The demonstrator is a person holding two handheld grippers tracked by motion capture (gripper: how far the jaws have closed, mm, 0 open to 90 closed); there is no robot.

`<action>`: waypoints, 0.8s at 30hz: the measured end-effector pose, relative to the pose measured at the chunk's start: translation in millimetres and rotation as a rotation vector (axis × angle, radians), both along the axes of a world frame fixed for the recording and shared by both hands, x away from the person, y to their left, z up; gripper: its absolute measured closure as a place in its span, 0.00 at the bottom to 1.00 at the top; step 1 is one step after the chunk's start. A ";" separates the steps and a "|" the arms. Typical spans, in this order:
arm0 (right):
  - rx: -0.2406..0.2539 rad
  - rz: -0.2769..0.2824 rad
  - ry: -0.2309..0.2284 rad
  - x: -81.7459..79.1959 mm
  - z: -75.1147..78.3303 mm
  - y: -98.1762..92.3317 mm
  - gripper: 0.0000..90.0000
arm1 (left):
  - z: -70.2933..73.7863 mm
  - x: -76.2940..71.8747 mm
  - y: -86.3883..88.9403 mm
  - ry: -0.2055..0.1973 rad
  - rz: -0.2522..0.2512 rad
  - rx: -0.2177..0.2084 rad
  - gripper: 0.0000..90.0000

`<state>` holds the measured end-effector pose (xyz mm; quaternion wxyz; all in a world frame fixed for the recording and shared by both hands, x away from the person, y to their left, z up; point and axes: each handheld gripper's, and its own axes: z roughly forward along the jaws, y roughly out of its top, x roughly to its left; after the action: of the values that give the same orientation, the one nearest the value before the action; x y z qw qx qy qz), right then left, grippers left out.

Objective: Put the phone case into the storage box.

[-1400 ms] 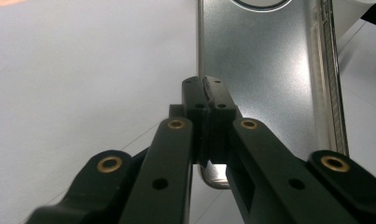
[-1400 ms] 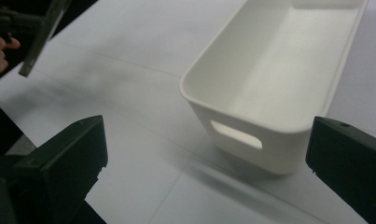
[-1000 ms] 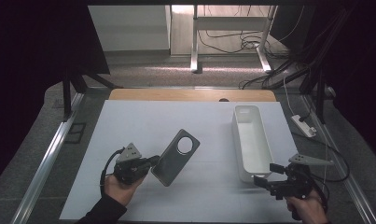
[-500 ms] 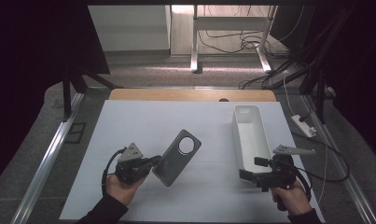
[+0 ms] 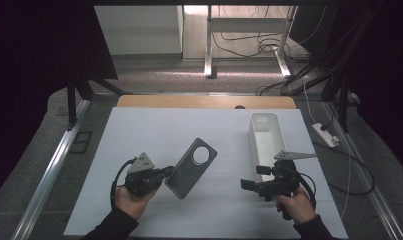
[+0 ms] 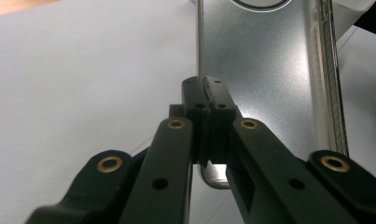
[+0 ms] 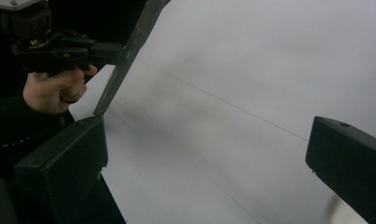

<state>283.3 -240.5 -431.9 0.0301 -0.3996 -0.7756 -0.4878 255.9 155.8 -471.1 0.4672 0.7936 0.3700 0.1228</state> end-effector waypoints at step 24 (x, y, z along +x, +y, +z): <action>0.013 0.092 0.029 17.1 -4.9 62.4 0.00 | -0.9 0.5 -12.2 -0.015 -0.010 0.018 0.99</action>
<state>300.4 -178.1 -436.7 0.0662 -0.3704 -0.7895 -0.4849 256.4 143.6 -472.0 0.4631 0.7987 0.3616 0.1298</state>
